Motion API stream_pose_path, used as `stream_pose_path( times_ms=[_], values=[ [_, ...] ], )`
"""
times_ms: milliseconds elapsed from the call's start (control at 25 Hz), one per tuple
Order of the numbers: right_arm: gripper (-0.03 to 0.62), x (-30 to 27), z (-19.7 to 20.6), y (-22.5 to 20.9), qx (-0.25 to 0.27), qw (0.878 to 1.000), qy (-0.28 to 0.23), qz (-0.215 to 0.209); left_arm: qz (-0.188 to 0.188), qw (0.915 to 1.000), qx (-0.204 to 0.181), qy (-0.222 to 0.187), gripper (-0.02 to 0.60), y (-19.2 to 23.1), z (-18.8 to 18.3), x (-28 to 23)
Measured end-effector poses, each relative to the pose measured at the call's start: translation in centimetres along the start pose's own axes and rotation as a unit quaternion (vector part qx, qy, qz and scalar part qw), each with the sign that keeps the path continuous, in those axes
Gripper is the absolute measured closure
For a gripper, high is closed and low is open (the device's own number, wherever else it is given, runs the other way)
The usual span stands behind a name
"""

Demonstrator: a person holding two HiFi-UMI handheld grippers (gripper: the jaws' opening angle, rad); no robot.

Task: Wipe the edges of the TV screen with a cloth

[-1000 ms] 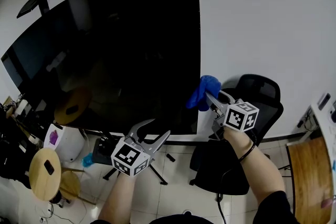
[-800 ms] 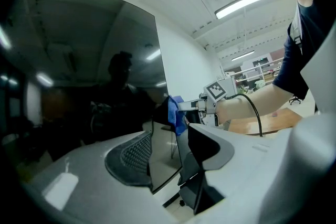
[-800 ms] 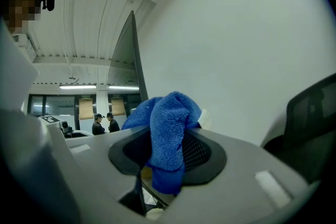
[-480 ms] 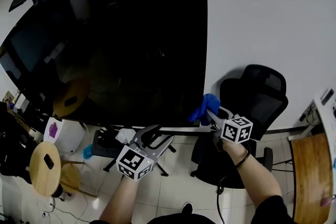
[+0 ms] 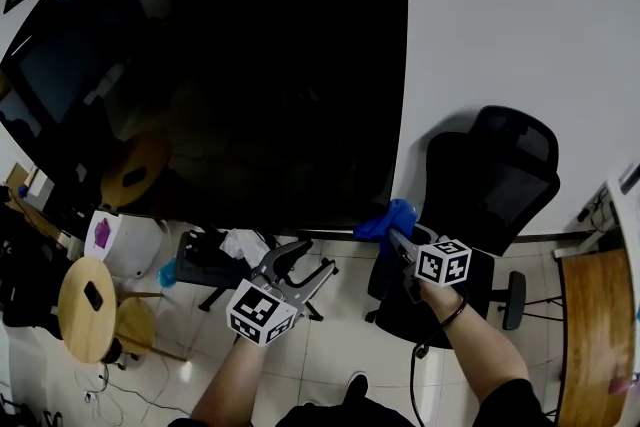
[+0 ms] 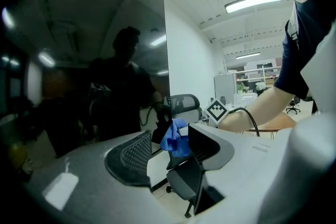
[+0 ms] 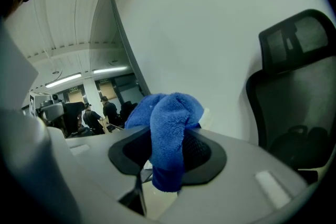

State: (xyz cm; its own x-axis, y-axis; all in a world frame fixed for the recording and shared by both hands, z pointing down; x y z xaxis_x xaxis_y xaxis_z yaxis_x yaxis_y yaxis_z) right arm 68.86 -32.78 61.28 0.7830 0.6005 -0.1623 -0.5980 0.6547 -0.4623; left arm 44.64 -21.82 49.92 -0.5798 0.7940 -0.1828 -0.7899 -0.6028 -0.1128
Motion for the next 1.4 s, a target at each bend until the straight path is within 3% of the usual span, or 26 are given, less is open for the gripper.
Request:
stream_pose_path(
  times_ms=[320,560,960,1400],
  values=[
    [0.442,0.1,5.2,-2.4,-0.025,0.998,0.047,0.026,-0.004,0.9998,0.011,0.018,0.373,0.1,1.6,-0.3],
    [0.442,-0.5,6.9,-2.9,-0.046,0.995,0.068,0.048,-0.007,0.9996,0.013,0.026,0.373,0.4,2.1,0.1],
    [0.442,-3.1,6.1,-0.7,-0.064,0.997,0.023,0.048,-0.015,0.9989,0.029,0.033,0.373,3.2,4.2,2.1],
    [0.443,-6.8,7.5,1.6,-0.135,0.986,-0.026,0.09,0.051,0.9969,0.044,0.04,0.373,10.0,7.3,2.8]
  ],
)
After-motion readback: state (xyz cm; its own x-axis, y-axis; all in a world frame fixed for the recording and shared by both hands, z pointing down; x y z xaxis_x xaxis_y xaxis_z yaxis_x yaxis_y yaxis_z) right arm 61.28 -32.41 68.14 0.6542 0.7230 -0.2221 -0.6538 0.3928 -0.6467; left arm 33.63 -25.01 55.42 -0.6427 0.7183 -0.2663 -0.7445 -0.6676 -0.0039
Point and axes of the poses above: the fingertips, and each gripper's own axes: x backward along the fingers, y to its left, z out of its underside, the point moved 7 cm from there along x, backward along the fingers, and after that the axes turned 10 degrees about -z, right-handed, at the moved point
